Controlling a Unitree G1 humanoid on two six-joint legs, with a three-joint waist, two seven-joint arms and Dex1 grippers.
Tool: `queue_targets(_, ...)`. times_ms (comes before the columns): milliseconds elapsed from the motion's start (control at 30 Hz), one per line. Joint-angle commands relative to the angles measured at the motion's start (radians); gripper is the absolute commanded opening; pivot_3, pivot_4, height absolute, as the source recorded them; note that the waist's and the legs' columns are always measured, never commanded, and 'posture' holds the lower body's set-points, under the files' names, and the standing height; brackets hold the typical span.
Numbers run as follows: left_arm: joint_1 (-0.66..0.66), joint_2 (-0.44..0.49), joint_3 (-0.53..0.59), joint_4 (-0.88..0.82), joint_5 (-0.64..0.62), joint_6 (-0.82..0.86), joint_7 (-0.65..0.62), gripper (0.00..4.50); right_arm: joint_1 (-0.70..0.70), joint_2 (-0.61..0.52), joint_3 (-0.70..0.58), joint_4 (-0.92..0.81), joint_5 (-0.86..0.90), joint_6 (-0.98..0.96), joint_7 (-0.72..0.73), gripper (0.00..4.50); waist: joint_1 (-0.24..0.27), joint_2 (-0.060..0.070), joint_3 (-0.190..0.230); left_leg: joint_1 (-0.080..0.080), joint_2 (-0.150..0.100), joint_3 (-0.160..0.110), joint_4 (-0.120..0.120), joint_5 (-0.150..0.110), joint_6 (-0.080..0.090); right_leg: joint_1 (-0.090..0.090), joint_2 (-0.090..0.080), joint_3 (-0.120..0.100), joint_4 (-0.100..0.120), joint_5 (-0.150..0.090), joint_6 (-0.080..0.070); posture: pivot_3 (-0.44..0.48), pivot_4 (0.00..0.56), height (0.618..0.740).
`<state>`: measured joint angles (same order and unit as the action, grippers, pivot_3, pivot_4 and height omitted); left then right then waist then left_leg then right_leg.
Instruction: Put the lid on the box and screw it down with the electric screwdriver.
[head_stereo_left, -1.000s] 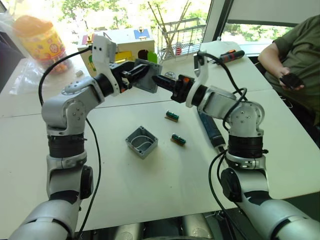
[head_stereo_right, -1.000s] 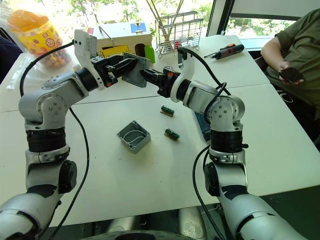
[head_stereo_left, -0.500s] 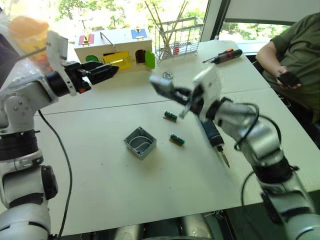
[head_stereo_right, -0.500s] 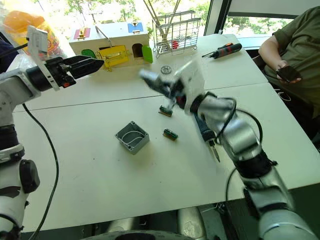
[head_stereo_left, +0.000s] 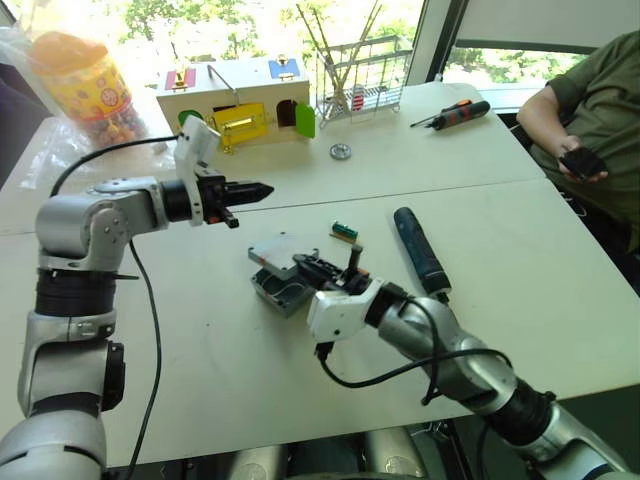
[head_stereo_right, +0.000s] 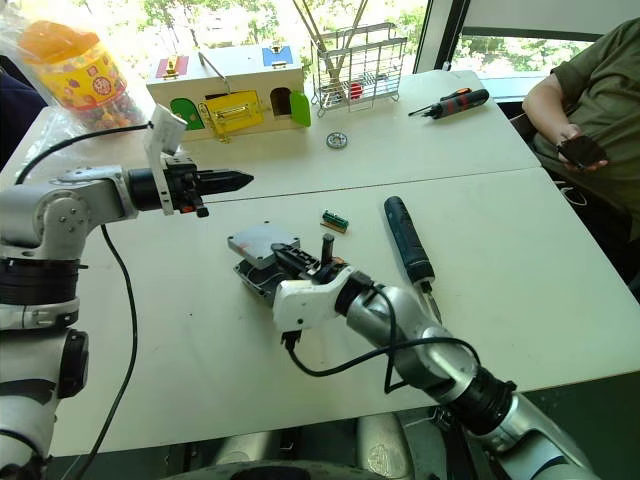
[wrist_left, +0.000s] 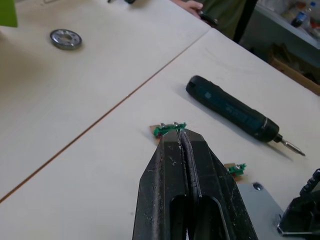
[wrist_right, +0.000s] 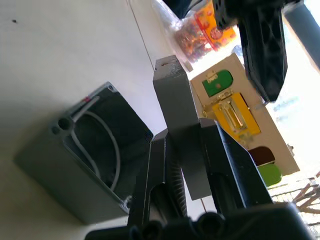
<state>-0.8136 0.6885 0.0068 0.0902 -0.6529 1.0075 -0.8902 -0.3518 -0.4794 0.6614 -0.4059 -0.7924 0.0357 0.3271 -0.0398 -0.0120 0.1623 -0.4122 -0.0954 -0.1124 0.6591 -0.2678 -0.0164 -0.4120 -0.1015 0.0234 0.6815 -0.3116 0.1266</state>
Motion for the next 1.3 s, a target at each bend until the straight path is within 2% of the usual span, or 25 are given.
queue_targets(33, -0.035, 0.035, -0.041, 0.004, 0.035, -0.036, -0.080, 0.03, 0.014, 0.048, -0.010, -0.023, -0.089, -0.004, -0.012, 0.11, 0.002, 0.000, 0.000, 0.000, 0.000, 0.000, 0.000, 0.000, 0.000, 0.000, 0.000, 0.000, 0.000, 0.000, 0.000, 0.000, 0.150, 0.740)
queue_targets(300, -0.014, 0.052, -0.115, 0.016, 0.093, -0.087, -0.189, 0.03, 0.075, 0.040, -0.028, -0.017, -0.177, -0.060, 0.006, 0.11, 0.004, 0.000, 0.000, 0.000, 0.000, -0.001, 0.000, 0.000, 0.000, 0.000, 0.000, 0.000, 0.000, 0.000, 0.000, 0.000, 0.150, 0.740)
queue_targets(600, 0.031, 0.045, -0.135, -0.011, 0.122, -0.097, -0.208, 0.03, 0.120, 0.023, -0.055, 0.027, -0.223, -0.130, -0.011, 0.11, 0.004, 0.000, 0.000, 0.000, 0.000, -0.001, 0.000, 0.000, 0.000, 0.000, 0.000, 0.000, 0.000, 0.000, 0.000, 0.000, 0.150, 0.740)
queue_targets(1300, 0.076, 0.044, -0.162, -0.064, 0.163, -0.107, -0.220, 0.03, 0.141, 0.062, -0.053, 0.102, -0.297, -0.184, -0.041, 0.11, 0.005, 0.000, 0.000, 0.000, 0.000, -0.001, 0.000, 0.000, 0.000, 0.001, 0.001, 0.000, 0.000, 0.000, 0.000, 0.000, 0.150, 0.740)
